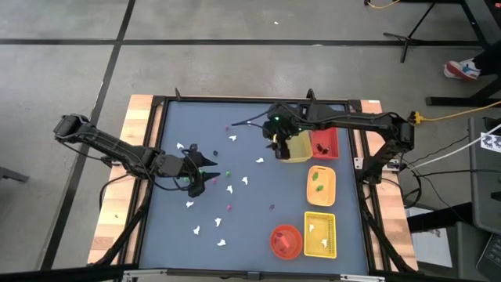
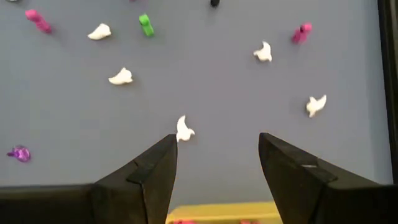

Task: Sort Halloween decoration
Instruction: Put the white ghost toy into the yellow box

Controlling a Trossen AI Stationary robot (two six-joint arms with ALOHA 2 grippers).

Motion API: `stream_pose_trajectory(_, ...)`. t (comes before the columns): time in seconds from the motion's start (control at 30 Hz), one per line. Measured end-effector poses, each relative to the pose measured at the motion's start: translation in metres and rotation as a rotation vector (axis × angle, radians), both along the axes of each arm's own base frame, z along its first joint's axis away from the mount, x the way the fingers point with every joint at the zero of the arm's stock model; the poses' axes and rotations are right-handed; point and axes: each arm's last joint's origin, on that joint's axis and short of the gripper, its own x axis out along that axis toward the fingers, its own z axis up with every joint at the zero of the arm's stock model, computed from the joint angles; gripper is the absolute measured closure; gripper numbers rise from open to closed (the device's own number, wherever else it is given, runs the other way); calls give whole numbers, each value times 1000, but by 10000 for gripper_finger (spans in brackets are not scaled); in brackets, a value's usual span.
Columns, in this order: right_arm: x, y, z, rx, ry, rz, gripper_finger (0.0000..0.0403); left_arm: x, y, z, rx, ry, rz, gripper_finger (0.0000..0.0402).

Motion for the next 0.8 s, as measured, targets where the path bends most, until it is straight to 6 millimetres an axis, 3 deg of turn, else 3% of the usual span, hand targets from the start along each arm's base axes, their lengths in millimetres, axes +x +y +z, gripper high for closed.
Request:
stream_pose_trajectory(0.17, 11, 18, -4, -49, -34, 115, 178, 0, 0, 0, 0, 0, 0, 223)
stream_pose_trajectory(0.37, 27, 35, -26, -74, 5, 218, 178, 0, 0, 0, 0, 0, 0, 223)
stream_pose_trajectory(0.8, 50, 31, -89, -115, 164, 217, 178, 0, 0, 0, 0, 0, 0, 223)
